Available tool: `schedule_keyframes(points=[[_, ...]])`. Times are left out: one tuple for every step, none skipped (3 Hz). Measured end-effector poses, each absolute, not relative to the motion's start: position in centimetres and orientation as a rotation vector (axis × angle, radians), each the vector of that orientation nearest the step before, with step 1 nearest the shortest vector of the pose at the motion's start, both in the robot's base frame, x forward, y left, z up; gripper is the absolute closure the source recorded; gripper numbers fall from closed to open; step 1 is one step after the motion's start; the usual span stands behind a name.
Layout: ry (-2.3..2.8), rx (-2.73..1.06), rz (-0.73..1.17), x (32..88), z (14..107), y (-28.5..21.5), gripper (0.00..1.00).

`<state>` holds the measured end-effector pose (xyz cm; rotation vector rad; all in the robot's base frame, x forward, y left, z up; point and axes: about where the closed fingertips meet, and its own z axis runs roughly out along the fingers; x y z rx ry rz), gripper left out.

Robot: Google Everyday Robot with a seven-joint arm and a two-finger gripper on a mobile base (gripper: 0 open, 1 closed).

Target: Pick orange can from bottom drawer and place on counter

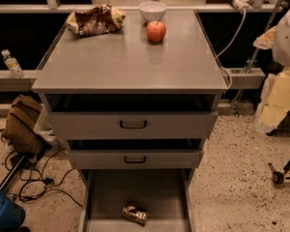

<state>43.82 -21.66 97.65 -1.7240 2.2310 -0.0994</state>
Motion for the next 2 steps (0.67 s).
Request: schedule_keyframes(points=[[2.231, -1.724, -0.099, 43.8, 97.6, -21.7, 0.0], [2.238, -1.686, -0.082, 44.3, 94.9, -21.8, 0.0]])
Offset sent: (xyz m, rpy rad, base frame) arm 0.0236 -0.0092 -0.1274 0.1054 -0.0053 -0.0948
